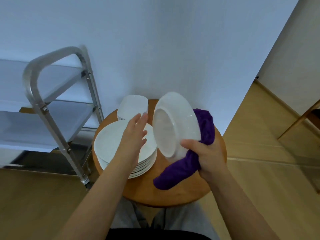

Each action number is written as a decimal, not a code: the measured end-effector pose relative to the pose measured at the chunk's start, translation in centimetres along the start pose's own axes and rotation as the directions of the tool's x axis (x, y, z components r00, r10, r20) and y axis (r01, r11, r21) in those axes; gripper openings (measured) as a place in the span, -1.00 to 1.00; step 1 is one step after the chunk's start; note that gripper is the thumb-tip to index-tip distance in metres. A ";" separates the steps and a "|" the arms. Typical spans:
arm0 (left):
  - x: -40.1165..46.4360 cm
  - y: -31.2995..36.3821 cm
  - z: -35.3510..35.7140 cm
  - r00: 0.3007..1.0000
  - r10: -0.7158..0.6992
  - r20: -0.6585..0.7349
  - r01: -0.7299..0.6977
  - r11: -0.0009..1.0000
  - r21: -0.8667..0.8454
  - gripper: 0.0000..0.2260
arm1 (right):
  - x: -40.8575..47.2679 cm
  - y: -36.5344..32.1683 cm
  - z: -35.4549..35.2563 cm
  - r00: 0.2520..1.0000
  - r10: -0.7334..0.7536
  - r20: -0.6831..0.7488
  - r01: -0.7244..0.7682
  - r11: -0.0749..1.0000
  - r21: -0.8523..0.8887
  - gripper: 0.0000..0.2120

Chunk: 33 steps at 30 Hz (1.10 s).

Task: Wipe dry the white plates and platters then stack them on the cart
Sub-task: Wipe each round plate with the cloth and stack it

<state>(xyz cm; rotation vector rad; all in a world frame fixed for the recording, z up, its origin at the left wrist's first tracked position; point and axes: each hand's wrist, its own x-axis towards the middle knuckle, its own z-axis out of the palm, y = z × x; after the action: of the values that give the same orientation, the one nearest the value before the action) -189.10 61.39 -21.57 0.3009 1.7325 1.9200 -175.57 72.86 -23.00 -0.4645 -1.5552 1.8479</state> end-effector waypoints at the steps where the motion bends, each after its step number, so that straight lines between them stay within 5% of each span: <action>1: 0.2 -0.6 0.0 0.993 0.076 -0.095 -0.062 0.988 0.140 -0.36 | 0.3 -0.1 -0.5 0.999 0.049 0.011 -0.050 0.982 0.180 -0.62; 3: 0.3 -1.8 -0.3 0.987 0.106 -0.123 -0.077 0.971 0.226 -0.19 | 0.5 -0.2 -1.1 0.987 0.147 0.058 -0.158 0.895 0.417 -0.69; 5: 0.6 -2.6 -0.8 0.999 -0.046 0.016 0.047 0.996 -0.074 -0.17 | 0.3 0.4 -1.5 0.968 0.222 0.119 -0.251 0.811 0.528 -0.67; 8: 0.8 -3.2 -1.0 0.969 -0.164 0.186 0.230 0.876 -0.425 -0.43 | 0.0 1.5 -2.0 0.942 0.306 0.139 -0.328 0.744 0.581 -0.40; 11: 0.6 -3.1 -0.9 0.988 -0.134 0.078 0.155 0.881 -0.447 -0.48 | 0.2 1.9 -2.1 0.919 0.394 0.022 -0.358 0.808 0.468 -0.43; 15: 0.9 -1.6 -1.9 0.998 0.050 -0.048 -0.058 0.982 -0.178 -0.51 | 1.8 0.9 -2.8 0.934 0.213 -0.286 -0.141 0.957 0.252 -0.61; 19: 0.3 0.0 -1.1 0.982 0.179 0.056 -0.187 0.906 0.380 -0.60 | 3.3 -3.0 0.0 0.999 -0.016 0.031 0.022 0.980 -0.196 -0.46; 20: 0.0 0.2 -0.6 0.976 0.186 0.113 -0.217 0.865 0.451 -0.59 | 3.8 -3.9 0.9 0.988 -0.024 0.156 0.089 0.901 -0.426 -0.27; 22: -0.4 0.5 -0.3 0.969 0.168 0.183 -0.239 0.837 0.492 -0.59 | 5.0 -5.6 2.2 0.926 0.102 0.363 0.244 0.573 -0.782 0.11; 24: -0.5 1.0 -0.8 0.967 0.144 0.210 -0.232 0.839 0.492 -0.61 | 5.8 -6.9 2.7 0.831 0.326 0.450 0.343 0.337 -0.877 0.25; 26: -0.6 1.5 -1.7 0.966 0.105 0.238 -0.213 0.843 0.493 -0.57 | 6.6 -7.6 2.6 0.745 0.471 0.473 0.390 0.267 -0.881 0.28; 29: -1.0 2.0 -2.6 0.960 0.086 0.268 -0.201 0.877 0.437 -0.43 | 7.6 -7.7 2.0 0.711 0.438 0.550 0.382 0.417 -0.825 0.17; 33: -1.2 2.3 -3.5 0.964 0.165 0.206 -0.220 0.935 0.280 -0.42 | 8.0 -6.9 0.6 0.799 0.255 0.544 0.224 0.714 -0.664 -0.05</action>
<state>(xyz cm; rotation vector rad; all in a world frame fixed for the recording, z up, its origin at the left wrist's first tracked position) -190.40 57.75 -19.67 0.7603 1.9279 1.6905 -179.81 78.39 -15.03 -0.1923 -2.7481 1.3878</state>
